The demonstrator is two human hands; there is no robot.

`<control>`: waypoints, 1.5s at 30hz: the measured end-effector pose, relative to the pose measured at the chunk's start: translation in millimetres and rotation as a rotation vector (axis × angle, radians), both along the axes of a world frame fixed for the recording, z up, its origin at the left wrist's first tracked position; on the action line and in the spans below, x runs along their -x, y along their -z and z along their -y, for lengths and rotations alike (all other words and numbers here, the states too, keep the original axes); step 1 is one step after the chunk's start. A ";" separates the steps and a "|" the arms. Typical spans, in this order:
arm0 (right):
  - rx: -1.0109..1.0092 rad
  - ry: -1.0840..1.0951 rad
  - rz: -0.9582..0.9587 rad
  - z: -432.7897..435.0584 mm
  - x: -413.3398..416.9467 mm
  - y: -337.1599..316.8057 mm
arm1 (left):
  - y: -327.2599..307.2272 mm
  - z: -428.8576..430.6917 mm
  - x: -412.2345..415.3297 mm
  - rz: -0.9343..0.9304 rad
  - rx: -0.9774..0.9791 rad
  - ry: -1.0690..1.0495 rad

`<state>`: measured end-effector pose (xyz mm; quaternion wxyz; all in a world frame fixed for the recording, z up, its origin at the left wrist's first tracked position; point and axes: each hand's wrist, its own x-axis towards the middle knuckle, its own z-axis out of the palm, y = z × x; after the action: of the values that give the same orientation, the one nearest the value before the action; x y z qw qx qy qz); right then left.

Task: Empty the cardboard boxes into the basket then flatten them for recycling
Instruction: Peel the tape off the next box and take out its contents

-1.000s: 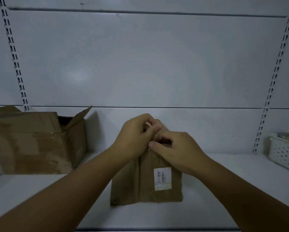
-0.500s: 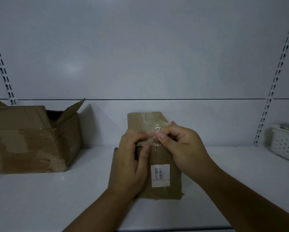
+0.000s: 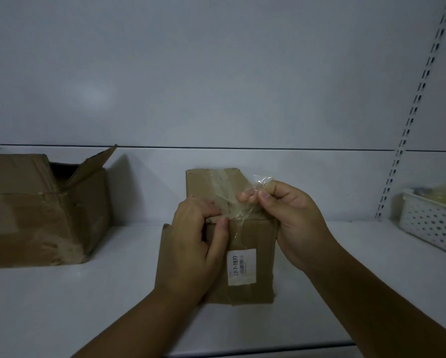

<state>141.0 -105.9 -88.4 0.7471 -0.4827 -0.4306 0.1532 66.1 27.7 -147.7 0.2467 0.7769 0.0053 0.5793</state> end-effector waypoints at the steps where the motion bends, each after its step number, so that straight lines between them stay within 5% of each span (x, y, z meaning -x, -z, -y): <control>1: 0.004 -0.002 -0.004 -0.8 -0.6 -0.7 | 0.5 -0.3 -0.4 -0.013 -0.002 -0.009; 9: -0.176 -0.030 -0.259 -1.4 -3.3 -1.3 | -1.9 -0.5 1.2 -0.038 -0.016 -0.015; 17: -0.132 -0.157 -0.374 26.3 -18.6 -26.6 | -5.0 0.6 5.7 -0.046 0.024 0.000; 19: -0.068 0.032 -0.188 40.9 -17.6 -29.0 | -7.1 3.7 7.3 -0.044 0.049 0.001; 23: 0.373 0.643 0.601 44.5 8.5 -4.2 | -9.3 6.2 9.4 -0.067 -0.011 -0.032; 27: 0.644 0.805 1.155 32.2 8.7 12.4 | -8.7 7.8 12.0 -0.093 -0.078 -0.051; 31: 0.673 0.858 1.383 28.6 4.9 -1.2 | -12.8 10.2 11.3 -0.132 -0.112 -0.044; 37: 0.678 0.073 0.627 37.6 -24.6 -35.1 | -10.6 10.2 11.6 -0.045 -0.141 -0.023; 41: 0.290 -0.495 -0.219 30.2 -50.1 -21.2 | -11.0 3.9 10.2 -0.022 -0.074 0.031; 45: 0.099 -0.483 -0.393 23.9 -58.7 -12.0 | -16.8 0.9 10.6 -0.098 -0.085 0.018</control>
<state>199.7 -129.7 -76.4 0.7336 -0.3632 -0.3722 0.4374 55.5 26.8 -130.9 0.2182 0.8141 -0.0143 0.5380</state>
